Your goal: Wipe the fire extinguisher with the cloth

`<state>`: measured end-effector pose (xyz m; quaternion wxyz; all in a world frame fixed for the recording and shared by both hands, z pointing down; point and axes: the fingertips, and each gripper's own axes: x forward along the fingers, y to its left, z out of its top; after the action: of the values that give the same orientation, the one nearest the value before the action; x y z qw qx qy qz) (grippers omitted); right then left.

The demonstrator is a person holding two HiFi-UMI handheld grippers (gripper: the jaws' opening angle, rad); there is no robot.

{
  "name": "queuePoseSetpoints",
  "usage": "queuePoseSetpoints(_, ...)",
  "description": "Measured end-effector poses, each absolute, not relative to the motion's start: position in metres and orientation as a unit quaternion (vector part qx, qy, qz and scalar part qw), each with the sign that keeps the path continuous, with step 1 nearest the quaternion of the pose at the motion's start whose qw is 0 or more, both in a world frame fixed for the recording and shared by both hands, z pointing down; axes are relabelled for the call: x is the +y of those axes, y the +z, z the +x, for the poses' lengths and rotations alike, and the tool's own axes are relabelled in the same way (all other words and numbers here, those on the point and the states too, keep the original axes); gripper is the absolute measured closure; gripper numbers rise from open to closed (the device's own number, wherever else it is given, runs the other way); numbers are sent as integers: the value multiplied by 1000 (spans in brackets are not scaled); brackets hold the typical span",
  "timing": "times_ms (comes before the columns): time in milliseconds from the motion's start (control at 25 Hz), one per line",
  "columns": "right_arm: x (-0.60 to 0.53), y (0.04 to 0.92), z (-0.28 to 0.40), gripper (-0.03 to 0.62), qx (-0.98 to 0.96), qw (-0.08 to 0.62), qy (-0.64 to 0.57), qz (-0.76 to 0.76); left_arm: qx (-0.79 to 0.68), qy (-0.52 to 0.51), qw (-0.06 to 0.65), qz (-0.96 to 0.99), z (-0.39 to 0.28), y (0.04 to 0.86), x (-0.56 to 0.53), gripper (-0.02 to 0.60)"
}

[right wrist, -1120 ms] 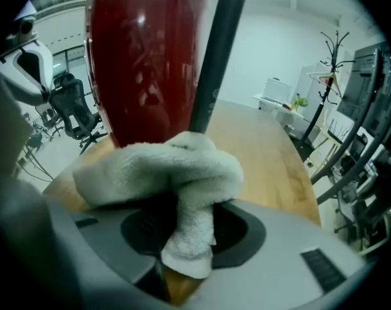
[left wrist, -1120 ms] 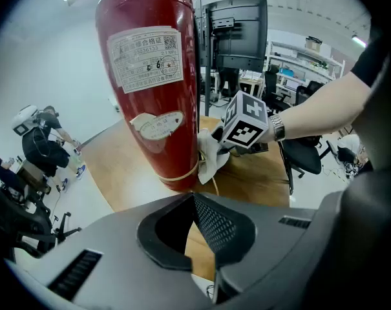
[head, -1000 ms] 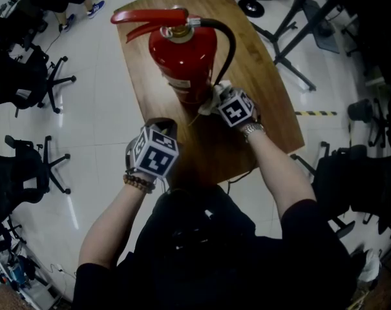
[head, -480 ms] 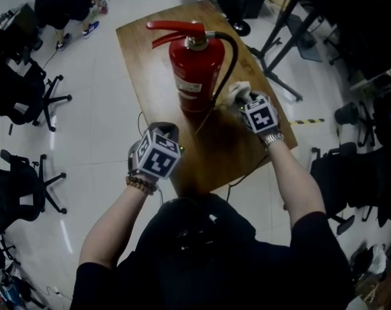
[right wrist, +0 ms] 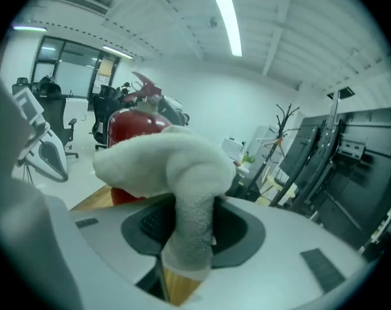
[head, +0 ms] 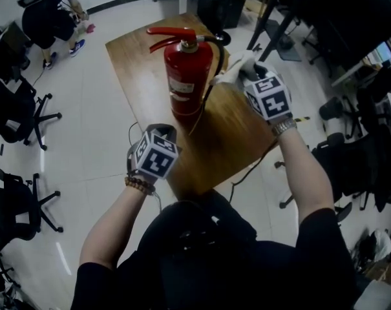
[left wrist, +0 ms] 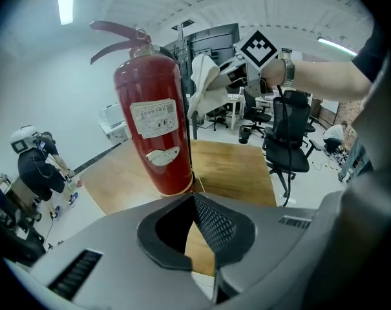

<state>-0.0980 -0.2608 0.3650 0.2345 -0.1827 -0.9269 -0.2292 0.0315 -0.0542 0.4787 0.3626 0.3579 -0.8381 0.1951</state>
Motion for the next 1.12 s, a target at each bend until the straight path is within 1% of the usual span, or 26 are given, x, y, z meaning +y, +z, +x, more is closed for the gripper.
queuePoseSetpoints(120,-258,332,-105,434,-926,202,-252,-196,-840,193,359,358,33,476,-61,581)
queuePoseSetpoints(280,-250,310,-122,434,-915,179,-272,-240,-850,184,361,336,25,476,-67,581)
queuePoseSetpoints(680,-216,300,-147,434,-839,145,-314,-421,-871,155,390,254,7,479,-96,581)
queuePoseSetpoints(920,-218,320,-150,438,-801,156,-322,-480,-879,146,401,214,0,480,-110,581)
queuePoseSetpoints(1120,-226,352,-152,437,-791,171,-310,-499,-879,145,411,194,0,485,-119,581)
